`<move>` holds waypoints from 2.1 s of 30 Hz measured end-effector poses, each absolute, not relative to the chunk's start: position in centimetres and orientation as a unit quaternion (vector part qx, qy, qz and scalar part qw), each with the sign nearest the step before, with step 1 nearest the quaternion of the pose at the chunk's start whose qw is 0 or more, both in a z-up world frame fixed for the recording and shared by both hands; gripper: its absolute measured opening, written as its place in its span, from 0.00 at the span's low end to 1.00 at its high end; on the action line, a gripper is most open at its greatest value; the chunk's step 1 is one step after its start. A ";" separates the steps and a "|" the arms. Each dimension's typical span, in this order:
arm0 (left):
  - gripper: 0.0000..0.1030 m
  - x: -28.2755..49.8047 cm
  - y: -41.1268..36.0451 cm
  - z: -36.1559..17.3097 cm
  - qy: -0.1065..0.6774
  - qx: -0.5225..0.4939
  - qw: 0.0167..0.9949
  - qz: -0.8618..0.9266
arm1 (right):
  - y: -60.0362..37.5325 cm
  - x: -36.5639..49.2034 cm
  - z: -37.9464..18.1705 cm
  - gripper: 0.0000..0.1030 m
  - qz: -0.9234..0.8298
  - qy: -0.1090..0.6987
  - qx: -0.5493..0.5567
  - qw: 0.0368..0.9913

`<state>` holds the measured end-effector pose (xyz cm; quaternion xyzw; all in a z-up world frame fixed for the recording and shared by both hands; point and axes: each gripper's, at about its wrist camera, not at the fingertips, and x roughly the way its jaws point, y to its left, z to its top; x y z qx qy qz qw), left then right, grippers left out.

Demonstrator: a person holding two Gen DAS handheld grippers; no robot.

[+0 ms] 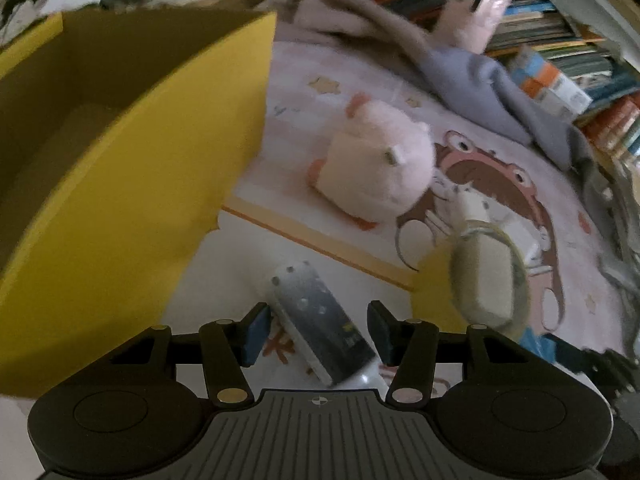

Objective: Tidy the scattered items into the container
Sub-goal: 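Grasp the white capped tube with the left gripper while the right holds the blue toy, then carry the blue toy and white tube over the yellow box with both tools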

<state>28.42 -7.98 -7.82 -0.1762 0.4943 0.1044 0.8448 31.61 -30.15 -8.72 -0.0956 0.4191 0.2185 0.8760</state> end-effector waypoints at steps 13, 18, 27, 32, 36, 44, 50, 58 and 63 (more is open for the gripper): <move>0.31 28.0 -12.5 -8.2 0.508 -0.054 0.859 0.023 | -30.2 31.4 -8.7 0.47 0.217 0.419 -0.101 0.876; 0.30 28.2 -12.6 -8.4 0.506 -0.055 0.860 0.027 | -30.5 31.2 -8.6 0.50 0.211 0.421 -0.101 0.876; 0.30 26.8 -12.9 -7.7 0.491 -0.047 0.870 0.014 | -30.8 30.4 -8.2 0.40 0.215 0.412 -0.101 0.880; 0.30 26.1 -13.0 -5.9 0.472 -0.051 0.880 0.002 | -31.2 29.9 -7.3 0.40 0.211 0.397 -0.092 0.888; 0.30 25.2 -13.0 -4.7 0.459 -0.062 0.886 -0.009 | -31.4 29.2 -6.3 0.40 0.212 0.386 -0.090 0.893; 0.30 22.7 -12.4 -2.4 0.435 -0.088 0.895 -0.040 | -31.3 26.9 -3.9 0.40 0.207 0.364 -0.086 0.904; 0.30 20.8 -11.5 -0.5 0.412 -0.099 0.903 -0.075 | -31.3 24.7 -1.5 0.40 0.194 0.349 -0.076 0.914; 0.30 18.6 -11.0 0.7 0.390 -0.079 0.910 -0.120 | -30.7 21.6 0.3 0.40 0.175 0.347 -0.063 0.919; 0.30 17.2 -10.0 1.0 0.381 -0.073 0.912 -0.136 | -29.4 19.9 0.8 0.40 0.164 0.340 -0.063 0.924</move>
